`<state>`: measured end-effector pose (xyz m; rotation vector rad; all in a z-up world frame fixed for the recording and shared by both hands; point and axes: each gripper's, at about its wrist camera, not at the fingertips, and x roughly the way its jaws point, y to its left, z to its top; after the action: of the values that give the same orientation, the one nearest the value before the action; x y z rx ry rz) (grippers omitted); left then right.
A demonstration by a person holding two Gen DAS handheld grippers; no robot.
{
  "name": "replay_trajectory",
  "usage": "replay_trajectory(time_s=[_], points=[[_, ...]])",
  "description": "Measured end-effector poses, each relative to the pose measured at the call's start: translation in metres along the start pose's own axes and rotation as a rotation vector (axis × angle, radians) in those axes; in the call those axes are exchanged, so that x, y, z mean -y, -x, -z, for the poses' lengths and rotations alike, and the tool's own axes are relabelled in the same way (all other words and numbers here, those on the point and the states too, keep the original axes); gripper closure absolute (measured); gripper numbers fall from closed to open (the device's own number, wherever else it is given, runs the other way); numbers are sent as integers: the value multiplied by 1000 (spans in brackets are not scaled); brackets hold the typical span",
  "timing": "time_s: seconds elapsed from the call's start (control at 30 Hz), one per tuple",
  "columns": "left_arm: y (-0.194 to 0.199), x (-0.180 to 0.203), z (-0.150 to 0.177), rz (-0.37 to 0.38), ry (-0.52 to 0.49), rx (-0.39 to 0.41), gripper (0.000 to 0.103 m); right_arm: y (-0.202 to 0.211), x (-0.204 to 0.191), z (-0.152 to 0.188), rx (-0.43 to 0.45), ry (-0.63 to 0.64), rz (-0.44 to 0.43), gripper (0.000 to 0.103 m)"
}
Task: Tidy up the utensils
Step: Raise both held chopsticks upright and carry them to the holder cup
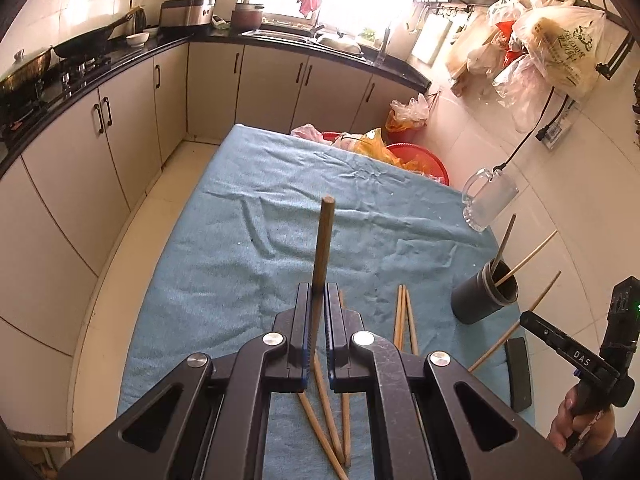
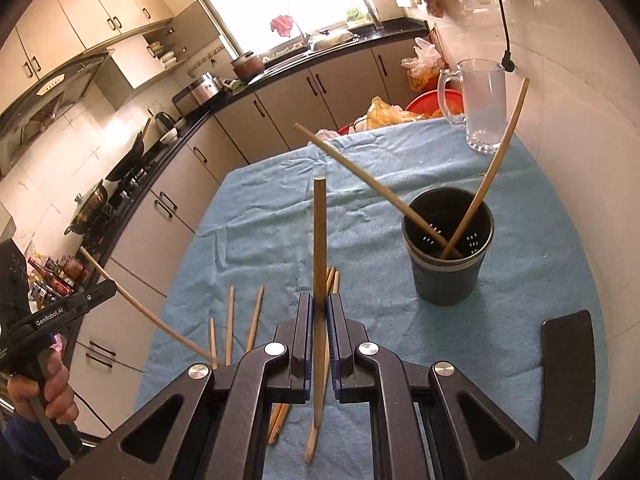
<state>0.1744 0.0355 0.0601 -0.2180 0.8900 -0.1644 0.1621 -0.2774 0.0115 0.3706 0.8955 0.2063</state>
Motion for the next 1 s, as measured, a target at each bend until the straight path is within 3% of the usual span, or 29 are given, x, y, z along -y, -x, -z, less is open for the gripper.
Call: replay_trajectory(time_s=[0.47, 1.0], points=[[8, 30, -11, 31, -31, 31, 98, 29, 13, -11, 66, -29, -16, 96], [14, 100, -34, 165, -129, 50, 98, 87, 53, -28, 178, -132, -10, 96]])
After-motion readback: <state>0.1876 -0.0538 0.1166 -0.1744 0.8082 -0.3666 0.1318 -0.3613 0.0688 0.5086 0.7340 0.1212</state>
